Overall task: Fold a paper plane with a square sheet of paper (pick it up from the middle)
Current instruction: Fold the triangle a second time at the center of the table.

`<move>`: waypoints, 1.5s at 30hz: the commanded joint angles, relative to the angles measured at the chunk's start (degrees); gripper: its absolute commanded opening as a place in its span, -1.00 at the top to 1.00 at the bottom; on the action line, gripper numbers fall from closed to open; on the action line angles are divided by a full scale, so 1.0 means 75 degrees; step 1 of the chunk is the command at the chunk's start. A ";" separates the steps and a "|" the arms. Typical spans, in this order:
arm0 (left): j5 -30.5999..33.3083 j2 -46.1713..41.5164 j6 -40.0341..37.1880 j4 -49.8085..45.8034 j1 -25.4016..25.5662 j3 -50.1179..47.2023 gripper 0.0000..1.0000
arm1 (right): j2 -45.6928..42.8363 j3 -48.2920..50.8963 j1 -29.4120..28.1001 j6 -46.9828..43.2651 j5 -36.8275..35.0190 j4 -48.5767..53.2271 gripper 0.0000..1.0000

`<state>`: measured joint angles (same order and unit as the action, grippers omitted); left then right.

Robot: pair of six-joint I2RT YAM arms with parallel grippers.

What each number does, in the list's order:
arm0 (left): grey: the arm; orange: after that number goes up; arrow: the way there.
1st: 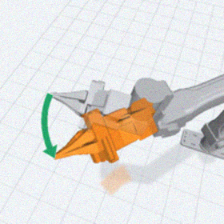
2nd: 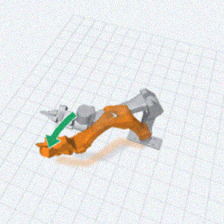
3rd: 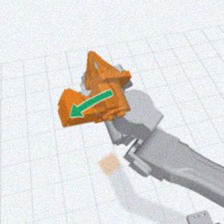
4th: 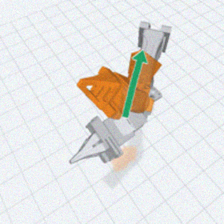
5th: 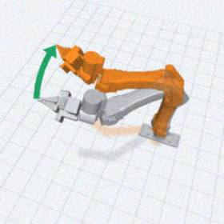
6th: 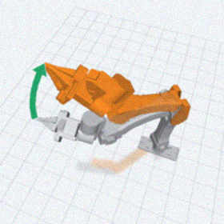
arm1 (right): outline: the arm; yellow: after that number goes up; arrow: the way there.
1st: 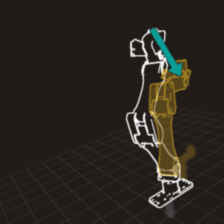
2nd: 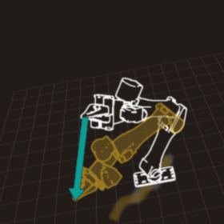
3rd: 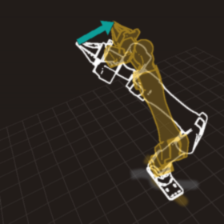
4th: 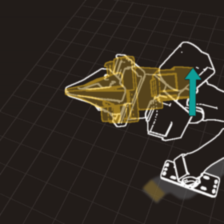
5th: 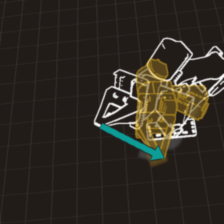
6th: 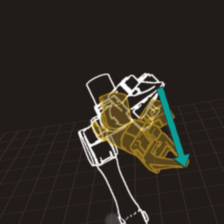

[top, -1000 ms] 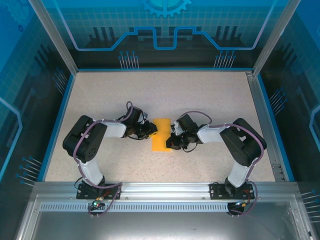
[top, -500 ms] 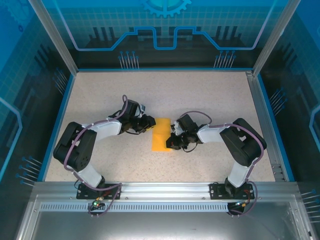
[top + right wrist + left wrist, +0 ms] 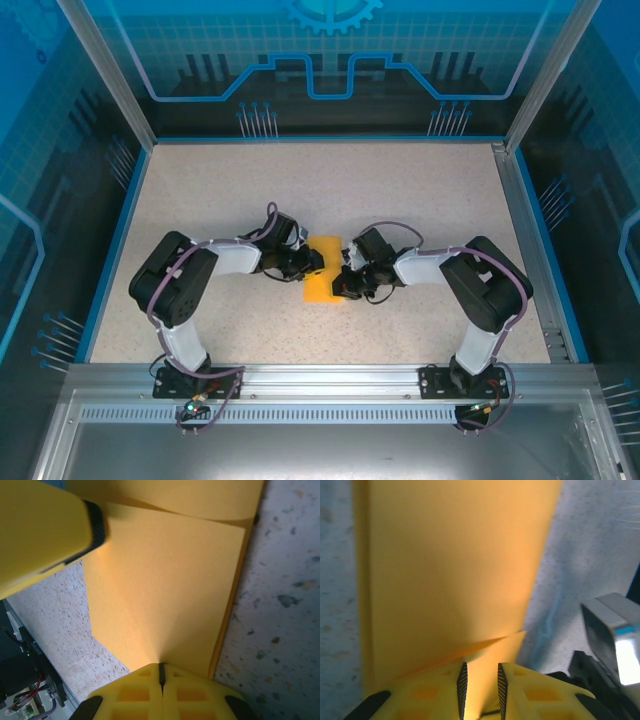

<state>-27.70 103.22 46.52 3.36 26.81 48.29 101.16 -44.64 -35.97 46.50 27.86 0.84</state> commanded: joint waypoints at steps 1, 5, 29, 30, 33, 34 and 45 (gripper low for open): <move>0.0265 0.0174 -0.0147 -0.0235 0.0017 0.0065 0.48 | 0.0095 0.0065 0.0071 -0.0099 -0.0346 0.0978 0.94; 0.0365 0.0317 -0.0281 -0.0417 0.0023 0.0066 0.50 | -0.0159 -0.0195 -0.0019 -0.0130 -0.0244 0.0992 0.92; 0.0308 0.0303 -0.0221 -0.0381 0.0018 0.0087 0.50 | 0.0962 -0.1322 -0.0378 0.0151 -0.0327 0.0678 0.87; 0.0301 0.0302 -0.0226 -0.0385 0.0023 0.0089 0.50 | 0.1024 -0.1255 -0.0376 0.0146 -0.0400 0.0679 0.86; 0.0298 0.0300 -0.0236 -0.0401 0.0020 0.0103 0.50 | 0.1069 -0.1075 -0.0373 0.0218 -0.0514 0.0710 0.88; 0.0299 0.0300 -0.0236 -0.0405 0.0023 0.0094 0.50 | 0.1027 -0.1026 -0.0373 0.0240 -0.0508 0.0708 0.87; 0.0307 0.0335 -0.0238 -0.0435 0.0023 0.0077 0.50 | 0.0415 -0.0247 -0.0279 0.0251 -0.0085 0.0465 0.85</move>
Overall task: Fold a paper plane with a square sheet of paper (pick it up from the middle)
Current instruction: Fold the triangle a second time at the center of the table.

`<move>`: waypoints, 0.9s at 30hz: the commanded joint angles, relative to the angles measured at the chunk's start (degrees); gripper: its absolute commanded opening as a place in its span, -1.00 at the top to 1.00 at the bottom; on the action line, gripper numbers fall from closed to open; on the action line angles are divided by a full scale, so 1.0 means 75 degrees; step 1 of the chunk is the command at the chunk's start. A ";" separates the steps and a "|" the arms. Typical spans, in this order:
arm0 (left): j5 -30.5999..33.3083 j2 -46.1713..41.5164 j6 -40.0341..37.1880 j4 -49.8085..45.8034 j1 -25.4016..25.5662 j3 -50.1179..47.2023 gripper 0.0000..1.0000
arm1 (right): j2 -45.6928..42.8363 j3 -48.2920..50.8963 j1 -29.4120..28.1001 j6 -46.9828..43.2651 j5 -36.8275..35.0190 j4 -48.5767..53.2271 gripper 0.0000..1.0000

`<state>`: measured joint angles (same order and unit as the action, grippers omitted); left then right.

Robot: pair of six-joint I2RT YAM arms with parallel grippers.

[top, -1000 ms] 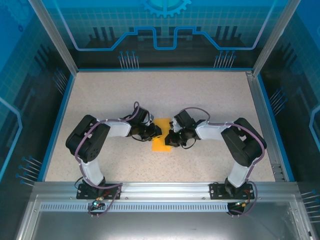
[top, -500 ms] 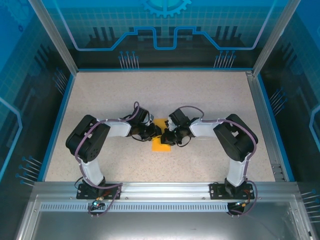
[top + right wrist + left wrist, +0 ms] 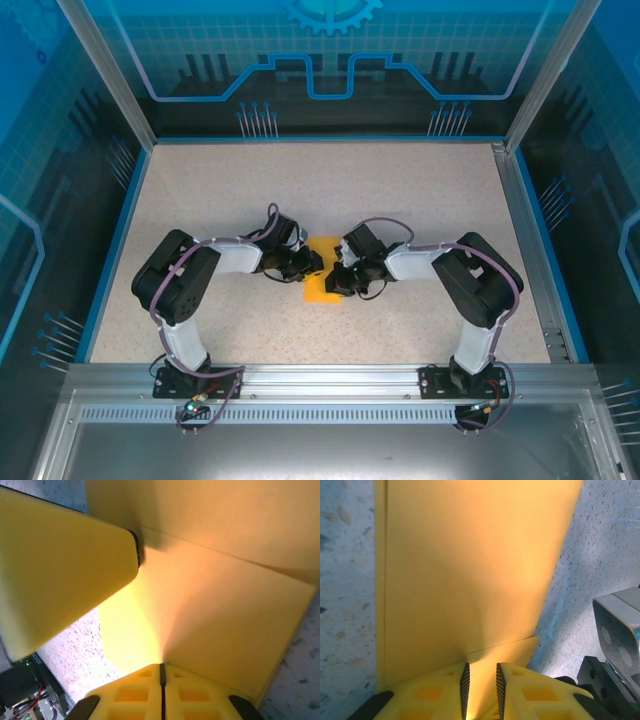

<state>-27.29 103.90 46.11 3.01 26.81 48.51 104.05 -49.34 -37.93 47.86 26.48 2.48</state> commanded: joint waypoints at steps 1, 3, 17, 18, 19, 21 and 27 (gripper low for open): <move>0.0254 0.0245 -0.0173 -0.0389 0.0019 0.0048 0.50 | 0.0137 0.0481 0.0026 0.0128 0.0146 0.0122 0.85; 0.0272 0.0234 -0.0189 -0.0400 0.0022 0.0053 0.50 | 0.0271 0.0647 0.0082 0.0220 0.0240 -0.0062 0.85; 0.0313 0.0315 -0.0177 -0.0441 0.0023 0.0094 0.51 | -0.0362 0.1416 0.0408 0.0190 0.0571 -0.0383 0.83; 0.0318 0.0305 -0.0168 -0.0436 0.0019 0.0084 0.51 | -0.0399 0.1446 0.0416 0.0183 0.0577 -0.0367 0.82; 0.0315 0.0308 -0.0170 -0.0433 0.0018 0.0072 0.51 | -0.0419 0.1467 0.0406 0.0148 0.0599 -0.0365 0.82; 0.0329 0.0293 -0.0163 -0.0436 0.0023 0.0071 0.51 | -0.0494 0.1474 0.0407 0.0088 0.0609 -0.0276 0.81; 0.0328 0.0292 -0.0185 -0.0476 0.0021 0.0110 0.51 | -0.0778 0.1560 0.0399 -0.0113 0.0514 0.0112 0.78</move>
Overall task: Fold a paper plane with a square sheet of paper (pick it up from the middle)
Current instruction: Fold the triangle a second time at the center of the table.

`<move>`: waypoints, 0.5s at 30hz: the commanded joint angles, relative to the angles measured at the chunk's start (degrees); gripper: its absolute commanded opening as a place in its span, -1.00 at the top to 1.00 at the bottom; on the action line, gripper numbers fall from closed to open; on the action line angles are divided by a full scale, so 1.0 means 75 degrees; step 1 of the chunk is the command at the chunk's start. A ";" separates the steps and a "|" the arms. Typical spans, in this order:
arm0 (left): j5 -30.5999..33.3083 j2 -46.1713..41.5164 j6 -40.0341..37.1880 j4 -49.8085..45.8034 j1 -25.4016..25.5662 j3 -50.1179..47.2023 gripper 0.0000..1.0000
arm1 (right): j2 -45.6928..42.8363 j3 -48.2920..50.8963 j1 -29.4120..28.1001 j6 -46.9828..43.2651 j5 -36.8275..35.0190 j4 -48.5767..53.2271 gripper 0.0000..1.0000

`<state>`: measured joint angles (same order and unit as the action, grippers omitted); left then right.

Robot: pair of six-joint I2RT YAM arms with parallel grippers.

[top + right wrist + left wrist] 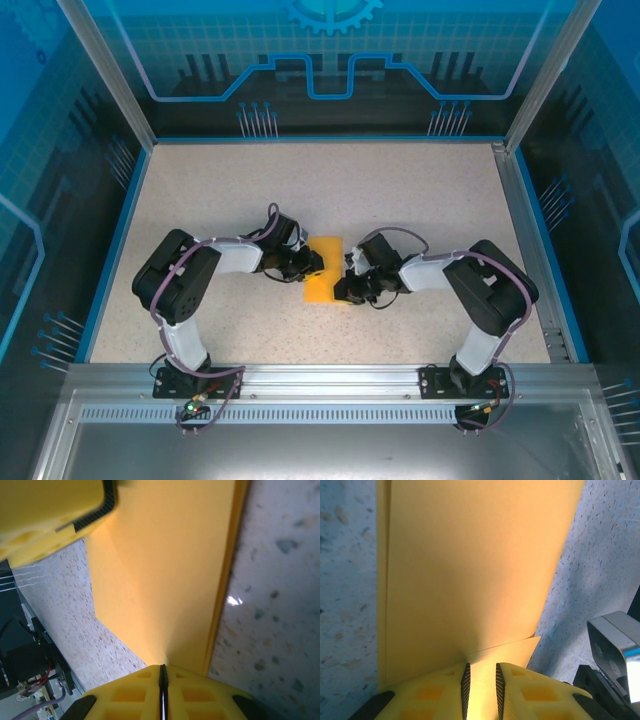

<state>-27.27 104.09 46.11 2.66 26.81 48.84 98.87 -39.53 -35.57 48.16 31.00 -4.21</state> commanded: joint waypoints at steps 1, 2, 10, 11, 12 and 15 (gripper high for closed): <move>0.0322 0.0260 -0.0193 -0.0445 0.0022 0.0074 0.51 | -0.0097 0.0278 0.0099 -0.0152 -0.0101 0.1032 0.78; 0.0326 0.0256 -0.0189 -0.0440 0.0019 0.0086 0.51 | -0.0111 0.0303 0.0104 -0.0142 -0.0105 0.1004 0.78; 0.0313 0.0185 -0.0217 -0.0449 0.0023 0.0051 0.51 | -0.0607 0.0286 0.0291 0.0088 0.0008 0.0772 0.77; 0.0318 0.0185 -0.0217 -0.0443 0.0023 0.0039 0.51 | -0.0683 0.0270 0.0329 0.0146 0.0052 0.0689 0.76; 0.0298 0.0192 -0.0211 -0.0440 0.0017 0.0045 0.51 | -0.0745 0.0214 0.0366 0.0179 0.0103 0.0599 0.76; 0.0280 0.0178 -0.0195 -0.0419 0.0023 0.0043 0.51 | -0.0683 -0.0090 0.0355 0.0281 0.0240 0.0425 0.74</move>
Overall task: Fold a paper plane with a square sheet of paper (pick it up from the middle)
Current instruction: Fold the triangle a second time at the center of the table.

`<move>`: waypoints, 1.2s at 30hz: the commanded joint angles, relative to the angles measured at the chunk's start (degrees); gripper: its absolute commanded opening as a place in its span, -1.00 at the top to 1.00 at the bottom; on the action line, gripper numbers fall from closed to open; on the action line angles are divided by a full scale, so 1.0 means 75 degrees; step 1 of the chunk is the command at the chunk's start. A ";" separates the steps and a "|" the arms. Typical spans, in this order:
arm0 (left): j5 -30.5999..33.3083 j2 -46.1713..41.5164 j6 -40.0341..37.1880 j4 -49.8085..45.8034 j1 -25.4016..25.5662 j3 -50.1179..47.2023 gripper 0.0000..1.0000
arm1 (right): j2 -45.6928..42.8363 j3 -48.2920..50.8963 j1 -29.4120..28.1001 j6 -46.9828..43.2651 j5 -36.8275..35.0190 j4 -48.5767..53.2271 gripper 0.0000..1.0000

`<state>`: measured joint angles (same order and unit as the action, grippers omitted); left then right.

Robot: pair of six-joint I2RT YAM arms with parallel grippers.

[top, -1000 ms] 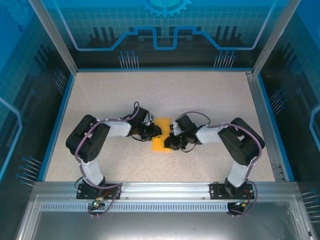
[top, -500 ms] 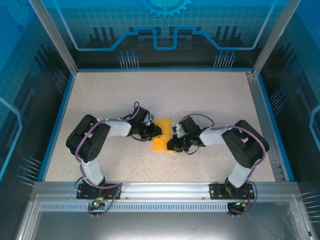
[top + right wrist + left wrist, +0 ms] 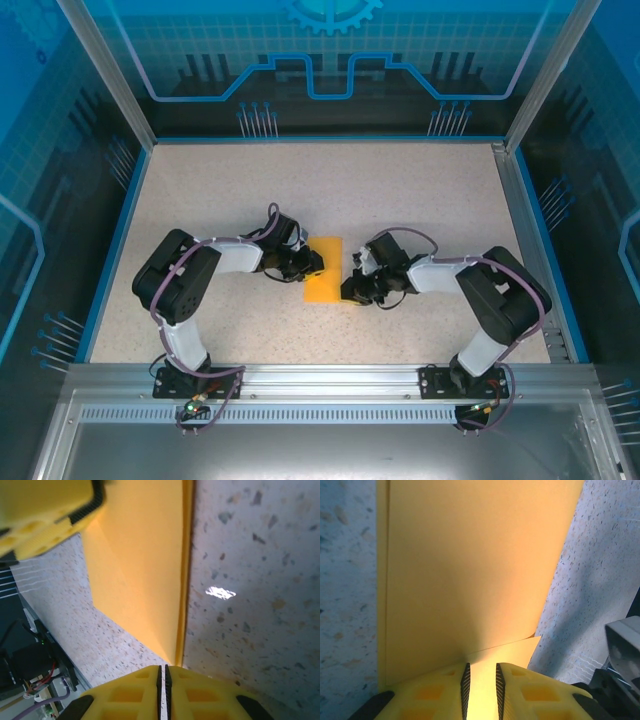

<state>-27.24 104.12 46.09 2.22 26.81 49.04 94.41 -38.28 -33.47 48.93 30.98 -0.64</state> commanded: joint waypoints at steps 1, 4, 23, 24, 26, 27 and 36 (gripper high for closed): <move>0.0280 0.0169 -0.0192 -0.0361 0.0023 0.0024 0.51 | -0.0014 -0.0378 0.0051 0.0178 0.0266 -0.0049 0.74; 0.0258 0.0136 -0.0192 -0.0378 0.0022 0.0039 0.51 | 0.0310 -0.0666 -0.0002 0.0168 0.0102 0.0081 0.74; -0.0086 -0.0595 -0.0302 -0.0592 0.0031 0.0294 0.36 | 0.1073 -0.0579 -0.0259 -0.0197 -0.0542 0.0822 0.78; -0.0169 -0.0673 -0.0308 -0.0601 0.0044 0.0286 0.36 | 0.1062 -0.0601 -0.0256 -0.0198 -0.0567 0.0834 0.77; -0.0493 -0.0835 -0.0189 -0.0421 0.0075 0.0188 0.36 | 0.1063 -0.0671 -0.0279 -0.0190 -0.0653 0.0931 0.78; -0.0601 -0.0878 -0.0107 -0.0339 0.0107 0.0149 0.37 | 0.1061 -0.0690 -0.0277 -0.0189 -0.0687 0.0970 0.79; -0.0114 -0.0808 0.0870 0.0245 0.0803 -0.0398 0.80 | 0.1058 -0.0585 -0.0266 -0.0055 -0.0738 0.0818 0.79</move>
<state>-29.21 97.89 49.01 2.11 31.81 47.99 100.75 -43.97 -34.61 48.03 28.93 1.06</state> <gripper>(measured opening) 0.116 0.103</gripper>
